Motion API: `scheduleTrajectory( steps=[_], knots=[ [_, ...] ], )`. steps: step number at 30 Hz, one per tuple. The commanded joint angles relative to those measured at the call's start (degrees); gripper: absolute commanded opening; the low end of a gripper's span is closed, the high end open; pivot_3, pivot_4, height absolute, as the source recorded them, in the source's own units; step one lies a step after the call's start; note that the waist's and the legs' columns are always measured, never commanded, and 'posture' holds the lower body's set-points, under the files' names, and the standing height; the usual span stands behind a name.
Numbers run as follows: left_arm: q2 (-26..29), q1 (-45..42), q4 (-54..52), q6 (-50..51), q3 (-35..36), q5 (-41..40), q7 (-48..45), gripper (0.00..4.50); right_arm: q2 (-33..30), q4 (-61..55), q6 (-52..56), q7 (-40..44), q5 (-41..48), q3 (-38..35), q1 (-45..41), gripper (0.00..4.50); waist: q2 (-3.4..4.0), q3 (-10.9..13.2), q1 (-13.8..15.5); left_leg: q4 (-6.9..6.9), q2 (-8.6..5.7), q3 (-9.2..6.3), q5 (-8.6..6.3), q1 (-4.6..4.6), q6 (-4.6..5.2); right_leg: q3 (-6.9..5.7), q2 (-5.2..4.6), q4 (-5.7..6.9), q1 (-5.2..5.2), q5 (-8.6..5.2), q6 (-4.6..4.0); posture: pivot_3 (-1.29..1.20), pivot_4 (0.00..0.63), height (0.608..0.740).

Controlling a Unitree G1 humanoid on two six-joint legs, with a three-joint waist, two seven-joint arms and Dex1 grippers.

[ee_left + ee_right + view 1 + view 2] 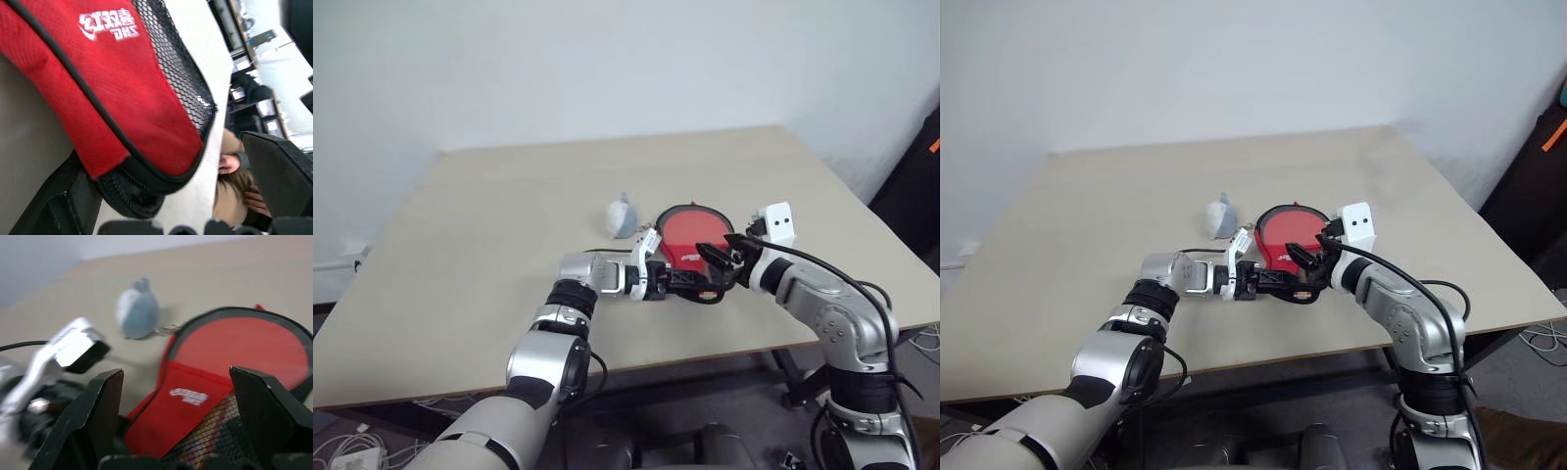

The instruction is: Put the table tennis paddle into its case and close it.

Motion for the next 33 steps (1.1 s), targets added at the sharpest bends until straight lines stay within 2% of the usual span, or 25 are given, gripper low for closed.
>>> scheduleTrajectory(
  steps=[1,3,6,19,24,27,33],
  knots=[
    [-0.4,-0.8,-1.1,1.3,1.2,-2.0,1.1,4.47,-1.6,-4.6,0.0,1.9,3.9,-3.1,-1.2,3.77,-0.02,0.0,0.1,0.00,0.00,-0.01,-0.01,0.04,0.02,-0.02,0.00,-0.02,0.06,-0.01,0.01,0.00,0.000,0.740],
    [-0.5,-0.8,-0.9,1.4,1.8,-2.5,2.2,4.47,-1.7,-5.6,0.1,2.2,5.9,-4.6,-1.6,3.77,-0.03,0.0,0.1,0.00,0.00,-0.04,-0.02,0.14,0.03,-0.06,-0.01,-0.06,0.17,-0.05,0.08,0.00,0.000,0.740],
    [-0.6,-0.9,-0.3,1.5,2.9,-3.0,3.8,3.62,-1.5,-6.0,-0.4,1.3,6.6,-5.2,-1.7,3.77,-0.03,0.0,0.3,0.00,0.01,-0.05,-0.02,0.21,0.03,-0.07,-0.01,-0.07,0.23,-0.06,0.10,0.00,0.000,0.740],
    [0.7,-4.3,7.7,0.2,12.5,-6.4,13.7,3.62,-0.2,-2.7,-2.9,-3.1,5.9,-7.0,-2.2,3.77,-0.05,0.0,1.2,0.00,0.03,0.01,-0.02,0.29,0.03,-0.04,0.00,-0.07,0.28,-0.11,0.18,0.00,0.000,0.740],
    [0.0,-4.0,8.2,0.0,13.2,-6.7,15.1,3.62,-0.3,-2.0,-3.7,-4.0,5.6,-6.9,-2.5,3.77,-0.05,0.0,1.2,0.00,0.03,0.01,-0.02,0.33,0.02,-0.04,0.00,-0.06,0.31,-0.09,0.15,0.00,0.000,0.740],
    [-0.4,-4.1,8.9,-0.2,15.5,-7.9,17.5,3.05,-0.2,-1.4,-4.2,-5.0,4.9,-6.8,-2.7,3.77,-0.05,0.0,1.2,0.00,0.03,0.01,-0.02,0.37,0.02,-0.04,0.00,-0.06,0.36,-0.11,0.18,0.00,0.000,0.740],
    [-0.8,-4.3,9.4,-0.4,17.0,-8.6,19.4,1.05,-0.2,-0.8,-4.8,-6.4,4.4,-6.6,-2.7,3.77,-0.05,0.0,1.2,-0.01,0.03,0.02,-0.02,0.36,0.02,-0.03,0.00,-0.06,0.34,-0.11,0.17,0.00,0.000,0.740]
  ],
)
